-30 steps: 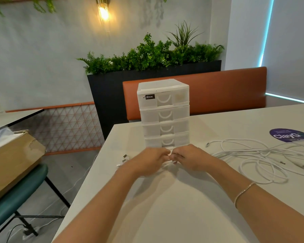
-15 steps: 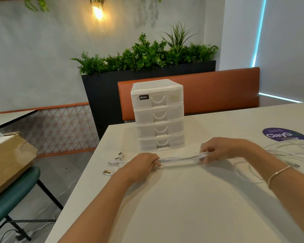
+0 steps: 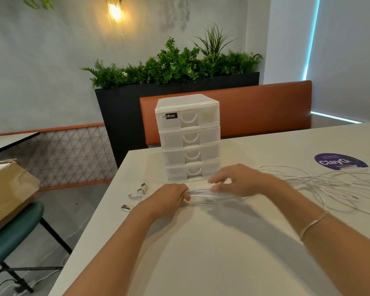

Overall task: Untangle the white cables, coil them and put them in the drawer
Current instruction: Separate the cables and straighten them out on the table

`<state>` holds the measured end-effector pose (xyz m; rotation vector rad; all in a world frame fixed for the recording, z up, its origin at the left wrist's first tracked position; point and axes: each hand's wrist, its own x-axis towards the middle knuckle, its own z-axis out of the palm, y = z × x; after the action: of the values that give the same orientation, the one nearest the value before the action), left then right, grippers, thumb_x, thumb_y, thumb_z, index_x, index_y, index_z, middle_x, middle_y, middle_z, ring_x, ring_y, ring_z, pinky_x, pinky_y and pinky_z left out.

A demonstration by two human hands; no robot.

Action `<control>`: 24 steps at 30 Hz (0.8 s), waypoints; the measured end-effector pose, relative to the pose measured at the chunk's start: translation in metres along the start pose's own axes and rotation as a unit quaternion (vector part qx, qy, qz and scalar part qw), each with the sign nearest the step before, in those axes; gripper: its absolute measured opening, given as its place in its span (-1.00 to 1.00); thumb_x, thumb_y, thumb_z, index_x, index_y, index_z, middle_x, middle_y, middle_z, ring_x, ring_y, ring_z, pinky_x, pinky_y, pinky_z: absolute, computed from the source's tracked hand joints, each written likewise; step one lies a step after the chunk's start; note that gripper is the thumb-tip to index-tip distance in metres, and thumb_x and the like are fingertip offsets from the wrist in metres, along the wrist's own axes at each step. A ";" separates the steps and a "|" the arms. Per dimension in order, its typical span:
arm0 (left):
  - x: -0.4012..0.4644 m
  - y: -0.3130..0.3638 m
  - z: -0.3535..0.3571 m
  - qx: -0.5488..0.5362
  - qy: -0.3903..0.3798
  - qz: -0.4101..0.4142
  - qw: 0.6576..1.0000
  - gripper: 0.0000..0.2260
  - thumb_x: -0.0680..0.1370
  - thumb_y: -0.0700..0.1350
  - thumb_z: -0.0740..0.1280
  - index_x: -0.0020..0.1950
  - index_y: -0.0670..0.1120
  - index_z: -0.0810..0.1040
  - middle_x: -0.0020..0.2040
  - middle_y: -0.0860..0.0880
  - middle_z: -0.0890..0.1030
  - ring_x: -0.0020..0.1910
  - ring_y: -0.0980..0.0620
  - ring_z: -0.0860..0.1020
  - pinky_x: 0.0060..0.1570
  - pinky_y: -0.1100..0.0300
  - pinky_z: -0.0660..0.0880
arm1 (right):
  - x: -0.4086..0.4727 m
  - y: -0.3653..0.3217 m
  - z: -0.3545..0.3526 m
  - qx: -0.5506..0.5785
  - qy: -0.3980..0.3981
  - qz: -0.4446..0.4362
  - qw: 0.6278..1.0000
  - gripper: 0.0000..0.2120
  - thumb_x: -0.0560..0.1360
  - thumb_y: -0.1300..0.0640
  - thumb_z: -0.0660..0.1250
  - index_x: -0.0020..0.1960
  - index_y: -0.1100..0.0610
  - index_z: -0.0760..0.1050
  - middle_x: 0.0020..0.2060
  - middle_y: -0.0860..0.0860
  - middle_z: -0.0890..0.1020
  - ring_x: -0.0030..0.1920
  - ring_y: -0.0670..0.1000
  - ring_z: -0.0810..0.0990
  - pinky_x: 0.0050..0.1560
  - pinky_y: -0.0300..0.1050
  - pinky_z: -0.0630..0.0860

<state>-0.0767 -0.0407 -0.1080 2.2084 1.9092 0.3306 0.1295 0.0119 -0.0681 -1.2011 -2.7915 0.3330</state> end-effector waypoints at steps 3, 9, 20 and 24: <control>-0.001 0.001 0.002 0.008 -0.002 0.007 1.000 -0.79 0.65 -0.12 0.06 -0.04 -0.08 0.46 -0.07 -0.05 0.52 -0.13 0.02 0.39 -0.15 0.20 0.27 | 0.013 -0.020 0.017 0.038 -0.005 -0.016 0.999 -0.75 0.56 0.03 0.25 0.15 0.10 0.58 0.08 0.00 0.63 0.02 -0.04 0.51 0.00 -0.22 0.38; 0.000 0.002 0.000 -0.029 -0.006 0.008 1.000 -0.80 0.64 -0.15 0.07 -0.15 -0.05 0.38 -0.11 -0.08 0.56 -0.16 0.00 0.42 -0.11 0.11 0.35 | 0.019 -0.017 0.024 0.133 0.035 0.013 0.990 -0.90 0.52 0.14 0.32 -0.03 0.08 0.60 -0.26 -0.08 0.59 -0.22 -0.12 0.49 -0.24 -0.38 0.35; -0.007 0.003 -0.006 -0.149 0.056 0.020 0.987 -0.78 0.62 -0.04 0.16 0.02 -0.04 0.59 -0.31 0.11 0.44 -0.33 0.16 0.36 -0.30 0.43 0.29 | 0.005 -0.009 0.017 0.214 -0.049 0.034 0.975 -0.77 0.60 0.00 0.17 -0.06 0.03 0.58 -0.40 -0.13 0.42 -0.38 -0.15 0.35 -0.30 -0.31 0.29; -0.007 0.010 -0.007 -0.132 -0.012 0.021 0.991 -0.78 0.62 0.00 0.16 -0.10 0.05 0.58 -0.34 0.14 0.41 -0.36 0.18 0.34 -0.34 0.42 0.27 | 0.013 -0.006 0.019 0.181 0.030 0.025 0.983 -0.77 0.59 0.02 0.18 -0.11 0.02 0.58 -0.37 -0.18 0.45 -0.29 -0.16 0.40 -0.23 -0.32 0.32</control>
<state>-0.0702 -0.0495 -0.0981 2.0697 1.6986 0.5275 0.1130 0.0138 -0.0854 -1.1691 -2.5055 0.7573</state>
